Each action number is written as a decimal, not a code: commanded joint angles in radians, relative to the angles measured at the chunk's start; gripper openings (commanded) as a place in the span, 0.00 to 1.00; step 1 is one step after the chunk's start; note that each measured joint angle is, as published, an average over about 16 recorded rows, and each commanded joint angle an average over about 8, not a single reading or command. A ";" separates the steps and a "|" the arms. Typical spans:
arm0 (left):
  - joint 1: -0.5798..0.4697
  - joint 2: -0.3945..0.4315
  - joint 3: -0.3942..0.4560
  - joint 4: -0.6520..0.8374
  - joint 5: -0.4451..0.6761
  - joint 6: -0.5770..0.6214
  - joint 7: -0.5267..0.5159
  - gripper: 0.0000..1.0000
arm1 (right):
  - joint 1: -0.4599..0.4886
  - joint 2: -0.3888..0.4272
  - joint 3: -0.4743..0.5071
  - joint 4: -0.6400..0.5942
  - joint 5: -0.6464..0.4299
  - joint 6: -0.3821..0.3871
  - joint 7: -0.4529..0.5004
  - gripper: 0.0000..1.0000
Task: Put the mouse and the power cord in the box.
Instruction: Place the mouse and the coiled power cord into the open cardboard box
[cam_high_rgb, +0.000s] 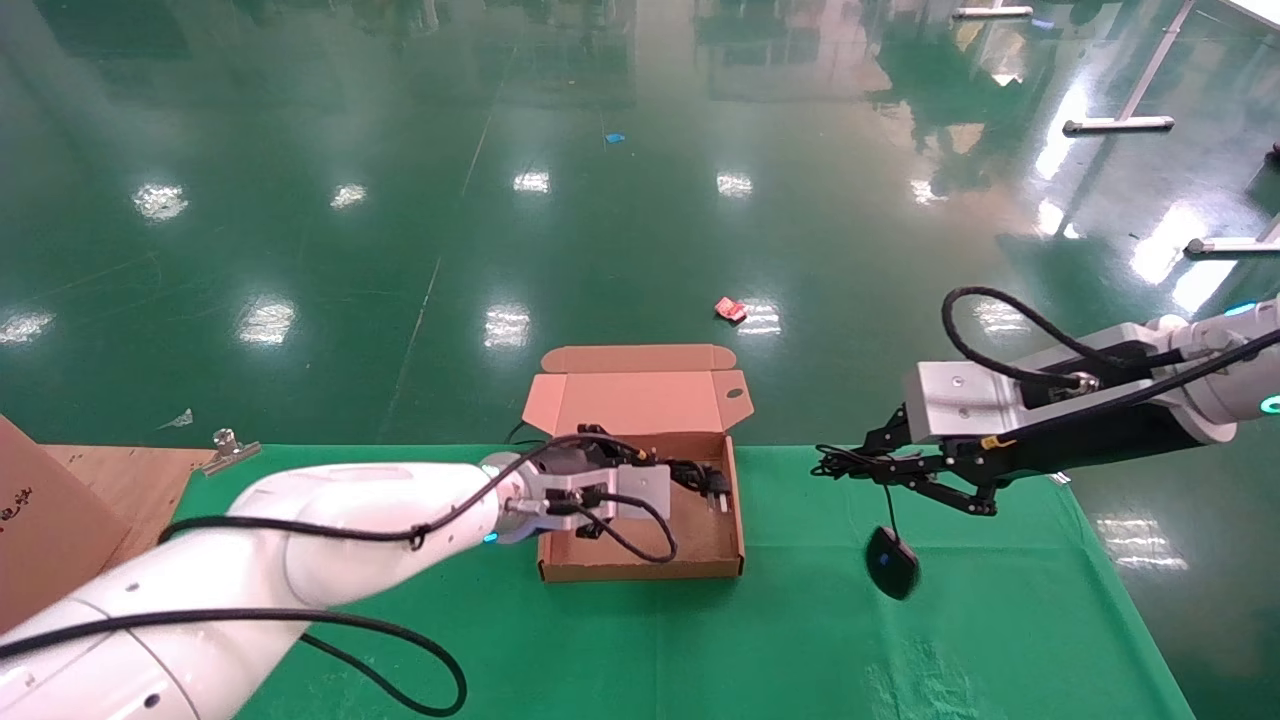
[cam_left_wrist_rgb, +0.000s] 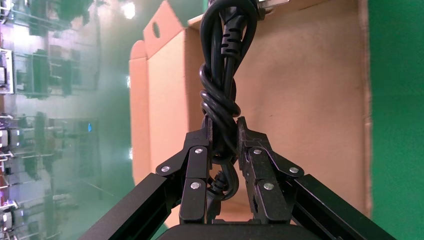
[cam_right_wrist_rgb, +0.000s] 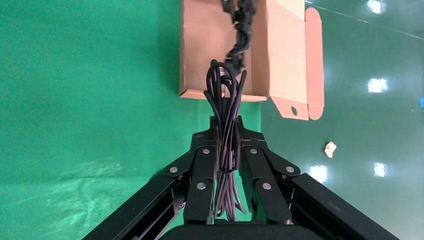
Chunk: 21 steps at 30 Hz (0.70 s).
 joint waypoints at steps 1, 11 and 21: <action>-0.007 0.000 0.021 0.009 -0.036 -0.002 0.016 1.00 | 0.000 -0.005 -0.001 -0.014 0.000 0.002 -0.007 0.00; -0.027 0.000 0.094 0.037 -0.150 -0.028 0.065 1.00 | 0.012 -0.032 -0.003 -0.044 0.000 0.009 -0.019 0.00; -0.073 -0.038 0.046 0.073 -0.366 0.018 0.053 1.00 | 0.079 -0.121 -0.011 -0.080 -0.021 0.055 -0.026 0.00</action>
